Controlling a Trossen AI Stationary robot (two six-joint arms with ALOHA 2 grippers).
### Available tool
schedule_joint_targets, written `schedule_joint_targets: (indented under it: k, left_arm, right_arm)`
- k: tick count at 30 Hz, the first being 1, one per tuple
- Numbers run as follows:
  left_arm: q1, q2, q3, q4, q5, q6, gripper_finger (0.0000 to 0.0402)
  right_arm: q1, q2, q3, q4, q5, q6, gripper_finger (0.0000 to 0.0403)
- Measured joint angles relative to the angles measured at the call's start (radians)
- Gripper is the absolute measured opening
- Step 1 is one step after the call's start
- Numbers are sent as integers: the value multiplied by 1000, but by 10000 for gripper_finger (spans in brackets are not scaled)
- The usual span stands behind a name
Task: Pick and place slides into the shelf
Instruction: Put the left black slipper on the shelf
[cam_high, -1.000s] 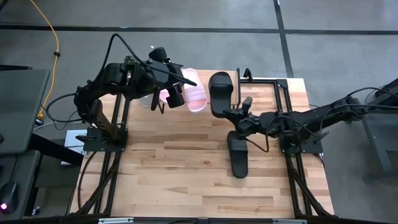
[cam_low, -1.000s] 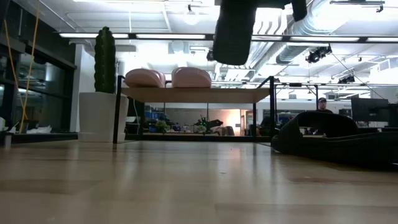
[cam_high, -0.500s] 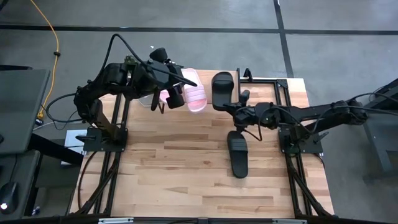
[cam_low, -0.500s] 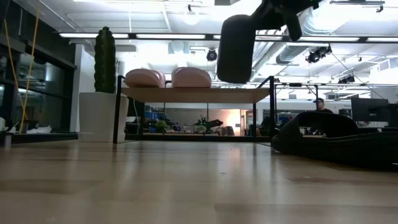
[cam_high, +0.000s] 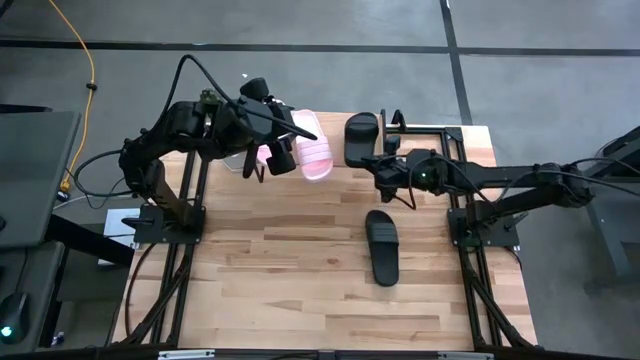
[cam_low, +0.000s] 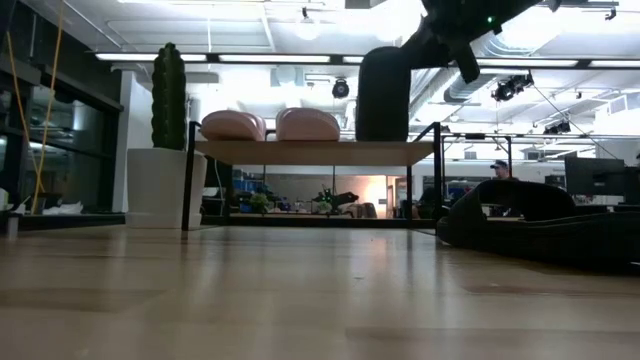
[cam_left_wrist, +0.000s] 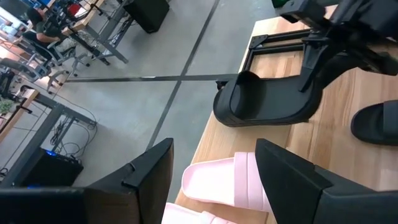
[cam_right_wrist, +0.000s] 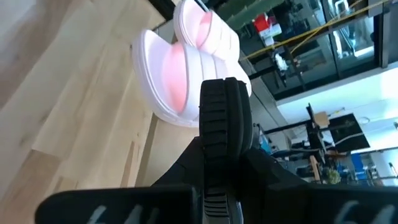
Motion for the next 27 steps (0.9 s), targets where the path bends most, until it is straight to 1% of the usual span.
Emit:
schedule_joint_targets:
  k: [14, 16, 21, 23, 27]
  left_arm:
    - [0, 0, 0, 0, 0, -8, 213]
    - [0, 0, 0, -1, 1, -8, 214]
    - [0, 0, 0, -1, 54, -11, 214]
    - [0, 0, 0, -1, 60, -10, 214]
    - [0, 0, 0, -1, 60, -10, 214]
  right_arm:
    - [-118, 0, 0, 2, -128, -30, 30]
    - [-134, 0, 0, 1, -132, -36, 30]
    - [-183, 0, 0, -13, -189, -39, 30]
    - [-202, 0, 0, -17, -213, -38, 30]
    - [-231, 0, 0, -29, -225, -39, 30]
